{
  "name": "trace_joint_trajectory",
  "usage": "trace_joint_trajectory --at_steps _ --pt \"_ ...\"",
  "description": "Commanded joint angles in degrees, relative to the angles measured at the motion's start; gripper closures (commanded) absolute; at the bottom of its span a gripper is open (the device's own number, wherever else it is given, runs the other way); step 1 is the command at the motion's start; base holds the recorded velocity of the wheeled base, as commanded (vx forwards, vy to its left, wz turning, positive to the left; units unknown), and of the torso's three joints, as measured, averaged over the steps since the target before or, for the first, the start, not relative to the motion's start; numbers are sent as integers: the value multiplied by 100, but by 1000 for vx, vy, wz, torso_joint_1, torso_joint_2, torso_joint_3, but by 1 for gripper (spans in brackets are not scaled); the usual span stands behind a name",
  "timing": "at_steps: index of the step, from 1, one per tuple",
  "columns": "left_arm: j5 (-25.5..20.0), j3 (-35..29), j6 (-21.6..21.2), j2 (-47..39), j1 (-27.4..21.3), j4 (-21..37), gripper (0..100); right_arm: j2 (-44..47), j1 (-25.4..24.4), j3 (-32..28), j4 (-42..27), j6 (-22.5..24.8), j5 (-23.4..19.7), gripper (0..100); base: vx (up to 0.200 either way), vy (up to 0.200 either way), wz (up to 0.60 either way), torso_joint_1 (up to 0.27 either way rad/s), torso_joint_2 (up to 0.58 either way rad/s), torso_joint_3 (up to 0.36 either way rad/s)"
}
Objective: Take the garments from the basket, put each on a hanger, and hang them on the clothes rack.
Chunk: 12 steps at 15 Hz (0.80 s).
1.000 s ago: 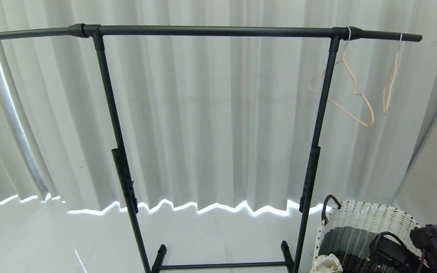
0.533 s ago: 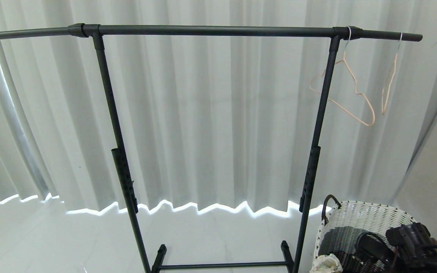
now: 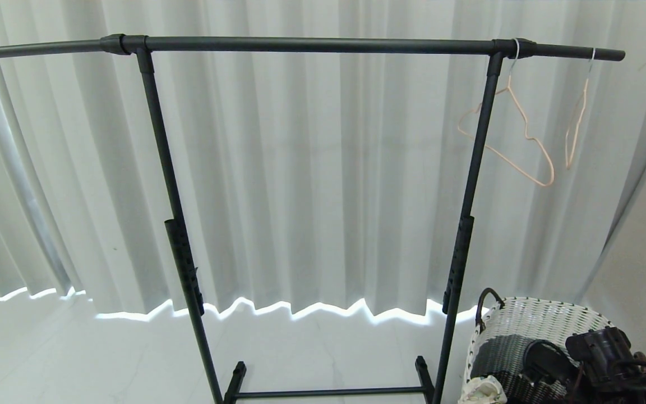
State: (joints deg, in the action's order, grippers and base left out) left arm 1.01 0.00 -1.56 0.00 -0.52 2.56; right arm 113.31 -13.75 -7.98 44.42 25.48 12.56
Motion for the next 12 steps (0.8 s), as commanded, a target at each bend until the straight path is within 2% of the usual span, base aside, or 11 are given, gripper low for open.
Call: trace_joint_trajectory --at_steps 1,4,6,8,10,12 --pt "4 0 -11 0 0 -1 0 -213 -40 69 -4 1 19 100 0 0 0 0 0 0" --pt "4 0 -20 0 0 -1 0 -907 -40 236 -21 19 10 100 0 0 0 0 0 0" --pt "4 0 -20 0 0 -1 0 -1690 -31 464 -48 36 19 100 0 0 0 0 0 0" --pt "4 0 -29 0 0 -1 0 -2217 -14 438 -215 45 28 100 0 0 0 0 0 0" --pt "4 0 -29 0 0 -1 0 -3377 101 -230 -1472 115 72 100 0 0 0 0 0 0" --pt "4 0 -20 0 0 -1 0 -4370 197 -1513 -3906 115 54 100 0 0 0 0 0 0"
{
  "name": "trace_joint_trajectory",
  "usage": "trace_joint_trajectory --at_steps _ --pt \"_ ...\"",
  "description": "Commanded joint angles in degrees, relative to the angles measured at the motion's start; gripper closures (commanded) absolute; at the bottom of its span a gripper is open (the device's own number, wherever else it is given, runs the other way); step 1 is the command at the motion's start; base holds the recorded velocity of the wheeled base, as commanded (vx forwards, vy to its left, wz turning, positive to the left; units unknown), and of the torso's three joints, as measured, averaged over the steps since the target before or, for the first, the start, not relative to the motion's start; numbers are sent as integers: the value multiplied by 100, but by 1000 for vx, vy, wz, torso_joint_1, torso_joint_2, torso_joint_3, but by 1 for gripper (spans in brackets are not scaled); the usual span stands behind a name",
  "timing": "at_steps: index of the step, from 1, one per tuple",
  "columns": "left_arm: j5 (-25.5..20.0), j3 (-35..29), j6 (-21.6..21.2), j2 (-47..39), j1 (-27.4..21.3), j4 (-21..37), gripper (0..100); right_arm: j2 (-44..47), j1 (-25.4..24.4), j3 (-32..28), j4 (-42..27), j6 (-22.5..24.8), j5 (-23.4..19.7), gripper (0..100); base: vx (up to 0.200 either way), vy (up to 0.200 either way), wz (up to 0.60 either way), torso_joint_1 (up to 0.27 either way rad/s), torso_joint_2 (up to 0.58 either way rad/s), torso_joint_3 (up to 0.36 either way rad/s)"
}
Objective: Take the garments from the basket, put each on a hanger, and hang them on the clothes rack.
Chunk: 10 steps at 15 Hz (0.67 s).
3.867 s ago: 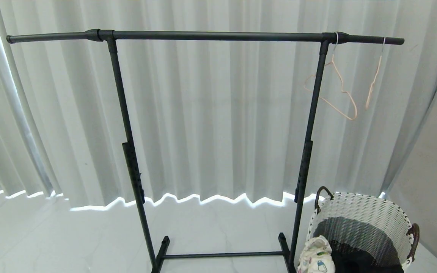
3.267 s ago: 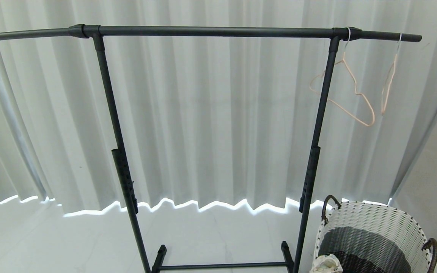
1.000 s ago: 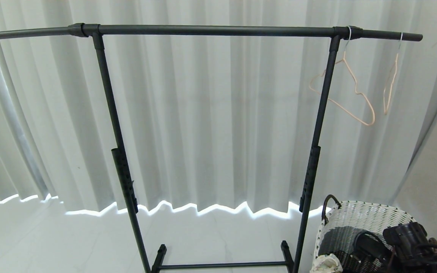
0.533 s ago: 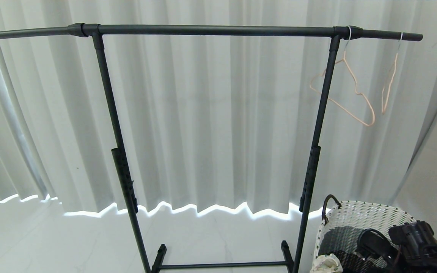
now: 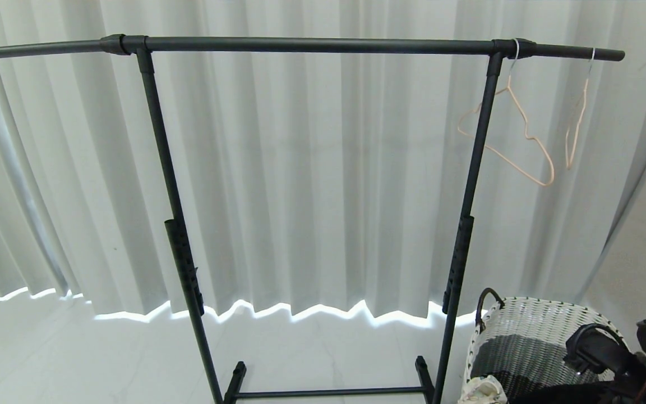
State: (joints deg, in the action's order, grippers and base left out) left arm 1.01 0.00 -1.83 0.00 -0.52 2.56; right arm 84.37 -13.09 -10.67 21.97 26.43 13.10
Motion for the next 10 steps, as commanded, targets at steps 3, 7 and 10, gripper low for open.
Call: trace_joint_trajectory --at_steps 3,7,10 --pt "4 0 -2 0 0 -1 0 -2179 149 -2757 -3840 3 -18 100 0 0 0 0 0 0" --pt "4 0 7 0 0 -1 0 -2540 140 -3231 -4139 20 -10 100 -200 0 0 7 1 4" --pt "4 0 16 0 0 -1 0 -2522 123 -3600 -4183 29 -10 100 -200 0 0 2 -1 5"
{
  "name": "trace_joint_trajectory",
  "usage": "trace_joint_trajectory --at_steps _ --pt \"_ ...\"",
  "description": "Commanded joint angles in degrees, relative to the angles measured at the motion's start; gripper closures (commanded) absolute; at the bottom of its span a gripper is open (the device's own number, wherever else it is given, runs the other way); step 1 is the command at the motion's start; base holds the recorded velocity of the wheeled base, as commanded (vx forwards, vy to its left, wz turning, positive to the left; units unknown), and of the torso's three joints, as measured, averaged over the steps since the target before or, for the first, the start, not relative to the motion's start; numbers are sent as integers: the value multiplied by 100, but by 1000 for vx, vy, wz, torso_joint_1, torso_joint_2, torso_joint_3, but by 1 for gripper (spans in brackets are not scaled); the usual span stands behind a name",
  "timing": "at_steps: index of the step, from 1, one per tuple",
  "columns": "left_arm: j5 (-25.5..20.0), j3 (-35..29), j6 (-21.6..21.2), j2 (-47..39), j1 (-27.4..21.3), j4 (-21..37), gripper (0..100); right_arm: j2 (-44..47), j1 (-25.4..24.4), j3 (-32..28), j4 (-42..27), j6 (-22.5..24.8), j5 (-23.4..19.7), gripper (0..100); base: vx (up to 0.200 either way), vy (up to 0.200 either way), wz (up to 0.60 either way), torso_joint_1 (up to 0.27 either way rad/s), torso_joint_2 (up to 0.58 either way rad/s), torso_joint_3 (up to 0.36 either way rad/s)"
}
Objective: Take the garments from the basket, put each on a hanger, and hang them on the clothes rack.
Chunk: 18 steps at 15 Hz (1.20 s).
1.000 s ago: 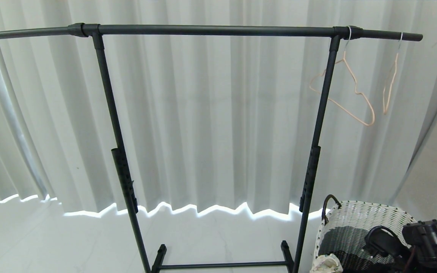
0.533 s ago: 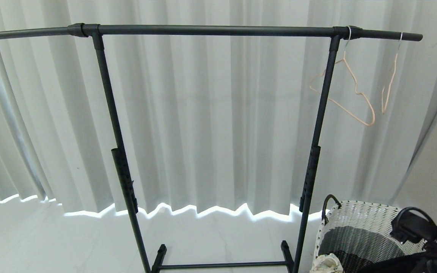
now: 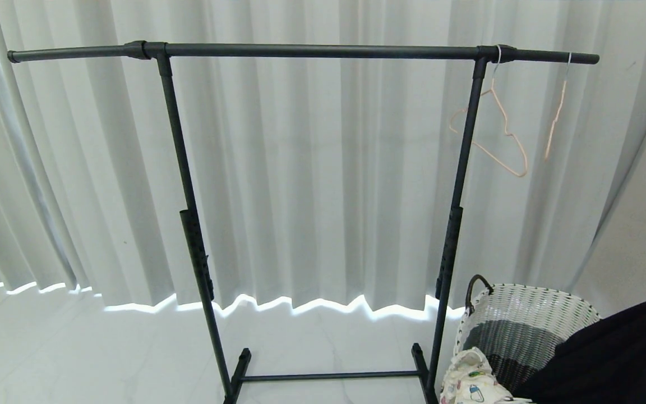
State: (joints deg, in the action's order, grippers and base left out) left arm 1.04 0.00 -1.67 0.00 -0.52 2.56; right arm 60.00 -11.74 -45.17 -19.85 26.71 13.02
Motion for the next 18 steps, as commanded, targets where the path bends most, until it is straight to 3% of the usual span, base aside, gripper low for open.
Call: trace_joint_trajectory --at_steps 1,5,14,15,18 --pt "2 0 0 0 0 -1 0 -59 -30 -221 -2 1 -1 100 -200 0 0 2 2 -2" --pt "-16 0 -255 0 8 -1 0 38 -144 -370 -37 -17 -28 100 -50 0 0 1 1 2" --pt "-77 -70 -281 0 0 -133 0 126 -320 -361 -142 -34 -36 100 0 0 0 0 0 0" --pt "-244 -589 -228 -149 -35 -318 0 91 -347 -317 -142 -34 -36 100 0 0 0 0 0 0" --pt "-508 -2276 70 -1925 -282 -318 0 47 -909 -265 -142 -69 -45 100 0 0 0 0 0 0"
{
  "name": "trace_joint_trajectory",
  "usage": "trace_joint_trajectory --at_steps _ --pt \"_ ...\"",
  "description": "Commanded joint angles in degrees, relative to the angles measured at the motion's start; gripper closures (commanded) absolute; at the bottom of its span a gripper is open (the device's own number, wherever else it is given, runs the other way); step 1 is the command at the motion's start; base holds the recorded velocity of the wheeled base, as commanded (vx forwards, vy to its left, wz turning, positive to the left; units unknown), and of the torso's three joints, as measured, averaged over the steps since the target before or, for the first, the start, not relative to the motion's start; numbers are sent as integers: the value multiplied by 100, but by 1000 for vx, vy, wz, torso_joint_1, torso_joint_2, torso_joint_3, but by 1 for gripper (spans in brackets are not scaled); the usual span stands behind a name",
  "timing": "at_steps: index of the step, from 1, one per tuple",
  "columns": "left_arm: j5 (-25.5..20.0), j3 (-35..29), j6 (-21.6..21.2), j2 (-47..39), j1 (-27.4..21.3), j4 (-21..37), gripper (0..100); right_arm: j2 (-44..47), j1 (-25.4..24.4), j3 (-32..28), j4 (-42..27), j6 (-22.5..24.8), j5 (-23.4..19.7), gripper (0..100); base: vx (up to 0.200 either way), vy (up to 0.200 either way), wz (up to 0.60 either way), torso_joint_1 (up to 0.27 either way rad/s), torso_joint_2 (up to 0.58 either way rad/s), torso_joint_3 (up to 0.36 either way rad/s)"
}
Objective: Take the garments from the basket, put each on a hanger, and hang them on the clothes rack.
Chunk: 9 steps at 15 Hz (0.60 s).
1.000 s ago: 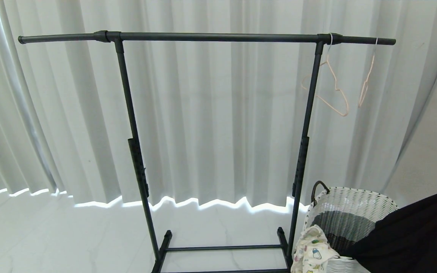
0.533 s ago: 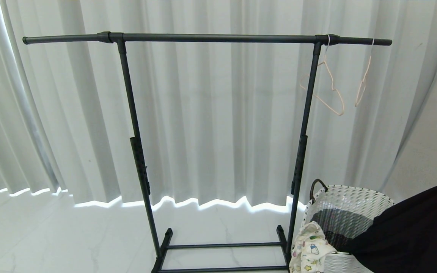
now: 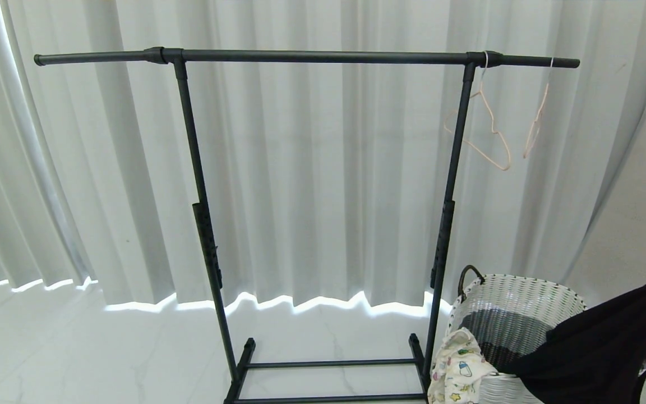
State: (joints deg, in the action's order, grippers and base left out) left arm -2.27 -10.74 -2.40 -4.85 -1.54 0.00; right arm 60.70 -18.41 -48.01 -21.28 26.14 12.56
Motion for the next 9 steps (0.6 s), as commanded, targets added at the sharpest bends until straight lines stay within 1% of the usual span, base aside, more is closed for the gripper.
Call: trace_joint_trajectory --at_steps 1,2,3,4,5,6,7,8,9 --pt "-547 -1598 117 -2152 -312 -62 0 21 -339 -16 2 -12 1 100 0 0 0 0 0 0" --pt "-758 -1730 100 -2442 -374 -62 0 39 -392 -25 10 -12 1 100 0 0 0 0 0 0" --pt "-1320 -2222 -24 -3496 -558 -62 0 65 -480 -86 10 -74 1 100 0 0 0 0 0 0" --pt "-1373 -2424 -85 -3962 -690 -62 0 65 -541 -112 10 -144 -8 100 0 0 0 0 0 0" --pt "-1338 -2749 -76 -4876 -1059 -88 0 74 -708 -183 2 -285 -8 100 0 0 0 0 0 0" --pt "-1303 -3031 -24 -5606 -1165 -97 0 83 -743 -192 2 -399 -8 100 0 0 0 0 0 0" --pt "-1303 -3241 -6 -6124 -1279 -114 0 56 -734 -148 2 -425 -8 100 0 0 0 0 0 0" --pt "-1303 -3408 -6 -6511 -1525 -114 0 39 -743 -68 2 -487 -8 100 0 0 0 0 0 0" --pt "-1303 -3461 -6 -6695 -1675 -132 0 30 -743 -33 10 -539 -8 100 0 0 0 0 0 0"
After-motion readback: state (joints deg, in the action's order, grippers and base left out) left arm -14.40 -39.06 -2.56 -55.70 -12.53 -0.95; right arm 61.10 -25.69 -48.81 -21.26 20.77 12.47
